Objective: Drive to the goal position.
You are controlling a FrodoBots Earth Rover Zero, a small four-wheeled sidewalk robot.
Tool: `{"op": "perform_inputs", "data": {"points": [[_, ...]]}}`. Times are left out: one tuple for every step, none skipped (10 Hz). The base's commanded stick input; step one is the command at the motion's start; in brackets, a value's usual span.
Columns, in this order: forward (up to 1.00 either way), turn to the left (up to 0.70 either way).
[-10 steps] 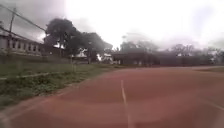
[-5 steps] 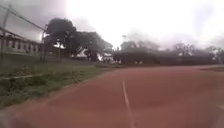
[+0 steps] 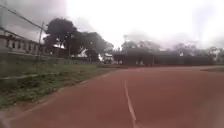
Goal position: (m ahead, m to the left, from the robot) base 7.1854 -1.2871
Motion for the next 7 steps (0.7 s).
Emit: {"op": "perform_inputs", "data": {"points": [[0.7,0.01],[0.7,0.01],[0.7,0.01],[0.7,0.01],[0.24,0.0],[0.56,0.01],[0.7,-0.08]]}}
